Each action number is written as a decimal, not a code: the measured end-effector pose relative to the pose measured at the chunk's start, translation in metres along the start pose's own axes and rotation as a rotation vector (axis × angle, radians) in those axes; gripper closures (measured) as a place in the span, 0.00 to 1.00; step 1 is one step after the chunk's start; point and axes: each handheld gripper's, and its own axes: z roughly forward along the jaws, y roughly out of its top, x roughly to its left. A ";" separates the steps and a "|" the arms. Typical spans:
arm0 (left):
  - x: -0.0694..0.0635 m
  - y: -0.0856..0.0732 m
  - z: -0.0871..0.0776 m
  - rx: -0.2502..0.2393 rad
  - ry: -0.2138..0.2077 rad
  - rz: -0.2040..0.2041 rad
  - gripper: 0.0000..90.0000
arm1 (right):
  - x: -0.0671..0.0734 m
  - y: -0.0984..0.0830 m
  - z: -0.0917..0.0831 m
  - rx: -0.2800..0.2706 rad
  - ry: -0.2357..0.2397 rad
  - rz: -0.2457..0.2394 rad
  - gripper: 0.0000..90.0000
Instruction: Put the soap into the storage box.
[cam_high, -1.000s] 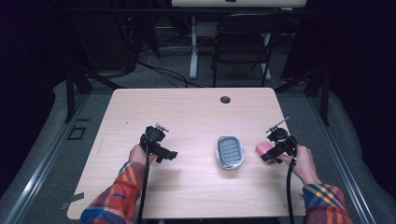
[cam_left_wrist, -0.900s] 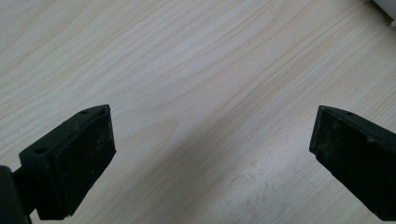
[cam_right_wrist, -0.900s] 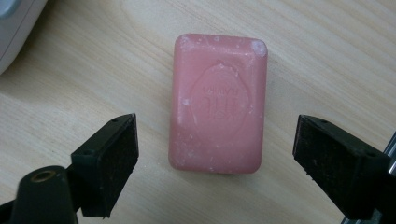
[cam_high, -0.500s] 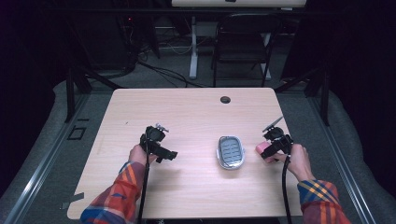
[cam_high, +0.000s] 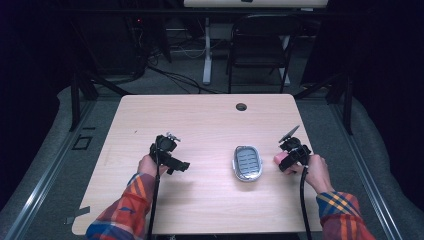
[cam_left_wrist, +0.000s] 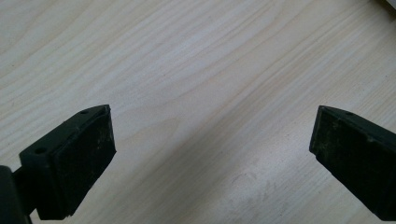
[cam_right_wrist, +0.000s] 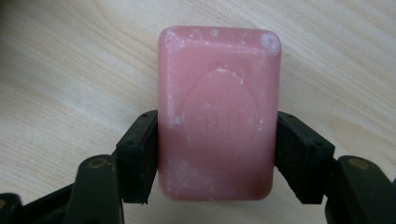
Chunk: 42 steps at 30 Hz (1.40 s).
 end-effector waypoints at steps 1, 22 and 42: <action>0.000 0.000 0.000 0.000 0.000 0.001 0.00 | -0.001 0.001 -0.002 0.020 -0.001 -0.015 0.41; 0.001 0.000 -0.001 -0.005 0.002 0.000 0.00 | 0.001 0.000 -0.011 -0.021 0.011 -0.002 0.42; 0.000 0.000 -0.001 -0.003 0.002 0.005 0.00 | 0.006 0.000 -0.037 -0.050 0.026 -0.014 0.41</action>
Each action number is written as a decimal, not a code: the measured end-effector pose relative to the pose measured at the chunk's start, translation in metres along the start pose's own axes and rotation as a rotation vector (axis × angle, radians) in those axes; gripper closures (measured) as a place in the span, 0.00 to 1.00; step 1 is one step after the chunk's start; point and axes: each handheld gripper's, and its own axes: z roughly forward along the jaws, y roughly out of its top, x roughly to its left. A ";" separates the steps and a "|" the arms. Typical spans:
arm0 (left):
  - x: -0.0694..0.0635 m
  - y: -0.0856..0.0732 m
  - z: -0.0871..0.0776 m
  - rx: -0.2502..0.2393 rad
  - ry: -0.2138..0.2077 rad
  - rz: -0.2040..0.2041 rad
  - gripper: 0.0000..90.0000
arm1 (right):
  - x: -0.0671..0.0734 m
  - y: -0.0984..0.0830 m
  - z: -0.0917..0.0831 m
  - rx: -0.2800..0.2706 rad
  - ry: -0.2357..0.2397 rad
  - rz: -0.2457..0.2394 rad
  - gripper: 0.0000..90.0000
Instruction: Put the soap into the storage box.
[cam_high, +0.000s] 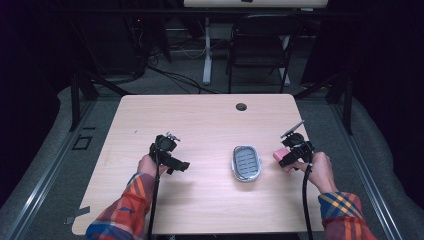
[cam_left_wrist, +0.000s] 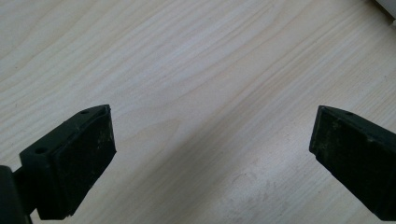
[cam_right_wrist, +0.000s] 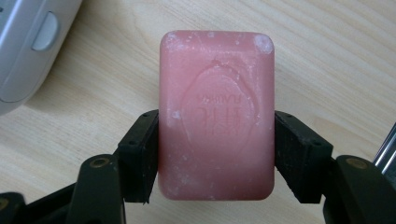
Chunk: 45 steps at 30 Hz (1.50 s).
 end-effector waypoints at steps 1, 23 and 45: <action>0.000 0.000 0.000 0.001 -0.001 0.000 0.00 | 0.001 0.000 -0.001 -0.004 0.000 0.000 0.41; 0.000 0.000 0.000 0.002 0.000 -0.001 0.00 | 0.015 0.005 -0.018 -0.025 0.012 -0.034 0.42; -0.001 0.000 0.001 0.011 -0.004 0.000 0.00 | 0.023 0.008 -0.034 -0.053 -0.020 -0.031 0.42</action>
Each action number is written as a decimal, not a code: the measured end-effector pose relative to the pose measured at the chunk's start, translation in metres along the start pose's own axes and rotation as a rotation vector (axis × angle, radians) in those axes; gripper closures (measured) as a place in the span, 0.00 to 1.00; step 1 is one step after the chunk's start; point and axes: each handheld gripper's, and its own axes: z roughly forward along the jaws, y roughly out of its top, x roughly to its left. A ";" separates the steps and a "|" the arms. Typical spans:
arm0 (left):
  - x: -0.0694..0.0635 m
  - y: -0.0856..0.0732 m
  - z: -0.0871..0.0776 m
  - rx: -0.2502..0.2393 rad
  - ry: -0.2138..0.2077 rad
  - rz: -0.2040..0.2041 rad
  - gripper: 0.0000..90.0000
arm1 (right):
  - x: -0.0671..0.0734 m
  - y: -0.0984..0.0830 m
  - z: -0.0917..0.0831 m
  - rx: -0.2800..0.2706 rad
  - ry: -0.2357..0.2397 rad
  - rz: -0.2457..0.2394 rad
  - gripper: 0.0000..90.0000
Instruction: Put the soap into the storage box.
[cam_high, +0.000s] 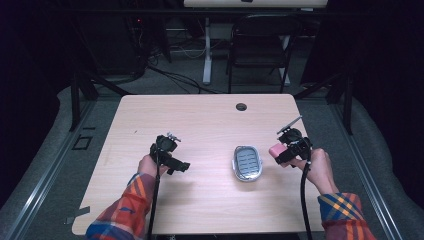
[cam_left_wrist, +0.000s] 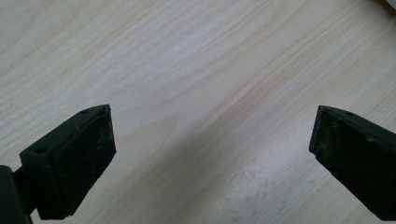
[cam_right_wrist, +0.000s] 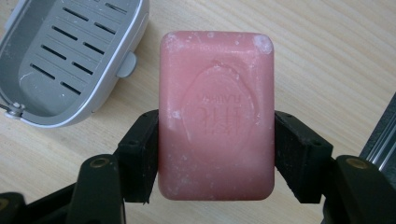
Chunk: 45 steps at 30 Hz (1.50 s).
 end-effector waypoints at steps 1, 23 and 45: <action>0.000 0.000 0.000 0.002 0.000 0.001 0.00 | 0.000 0.000 -0.001 0.000 0.004 -0.001 0.42; 0.002 -0.001 0.000 0.000 -0.001 -0.002 0.00 | 0.004 0.004 -0.015 0.014 -0.001 -0.004 0.42; 0.002 -0.001 -0.003 -0.020 -0.005 -0.001 0.00 | 0.032 0.039 -0.019 0.035 -0.011 -0.080 0.42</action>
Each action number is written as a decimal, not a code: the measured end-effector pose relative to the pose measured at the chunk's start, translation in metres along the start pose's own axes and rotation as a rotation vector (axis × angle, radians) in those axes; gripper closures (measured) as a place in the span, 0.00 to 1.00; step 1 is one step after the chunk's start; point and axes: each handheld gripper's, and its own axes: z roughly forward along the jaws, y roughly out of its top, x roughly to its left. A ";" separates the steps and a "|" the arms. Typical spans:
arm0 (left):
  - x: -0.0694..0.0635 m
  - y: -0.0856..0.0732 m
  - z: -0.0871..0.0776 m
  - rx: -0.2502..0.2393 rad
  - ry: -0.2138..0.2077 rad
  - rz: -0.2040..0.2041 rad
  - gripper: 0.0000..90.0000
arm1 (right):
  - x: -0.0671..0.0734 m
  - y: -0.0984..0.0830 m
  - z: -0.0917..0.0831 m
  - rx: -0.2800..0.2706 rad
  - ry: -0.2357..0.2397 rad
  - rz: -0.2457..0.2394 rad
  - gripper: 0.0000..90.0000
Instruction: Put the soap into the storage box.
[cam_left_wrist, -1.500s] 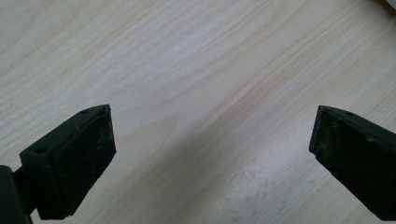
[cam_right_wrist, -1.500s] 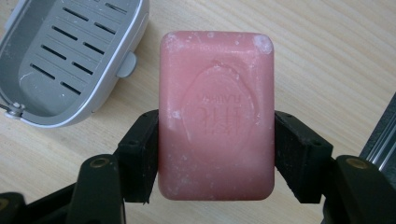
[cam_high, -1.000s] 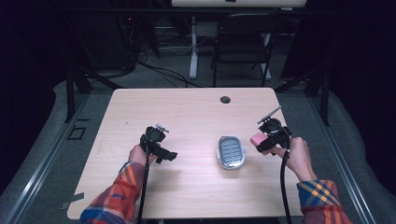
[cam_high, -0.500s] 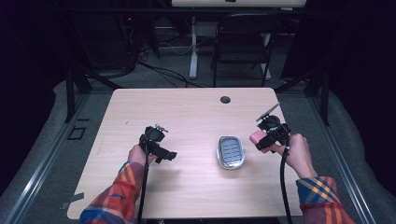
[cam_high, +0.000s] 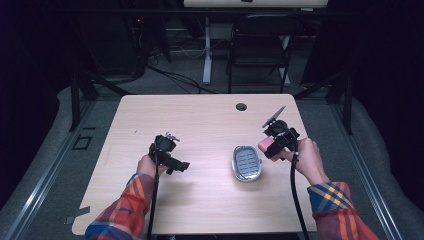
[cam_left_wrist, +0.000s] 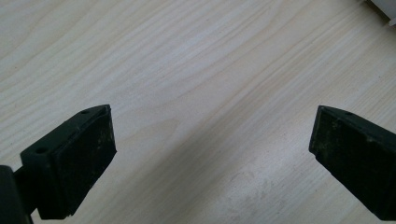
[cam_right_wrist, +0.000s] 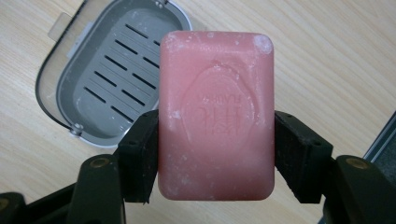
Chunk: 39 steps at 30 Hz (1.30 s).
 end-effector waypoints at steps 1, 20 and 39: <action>0.000 0.000 0.000 0.000 -0.001 0.000 0.00 | 0.001 0.001 0.001 -0.002 0.000 -0.002 0.42; 0.000 0.000 0.000 -0.007 0.001 -0.001 0.00 | 0.026 0.025 0.026 0.042 -0.013 -0.066 0.42; -0.001 0.000 0.000 -0.011 0.000 0.002 0.00 | 0.053 0.040 0.052 0.108 -0.046 -0.077 0.41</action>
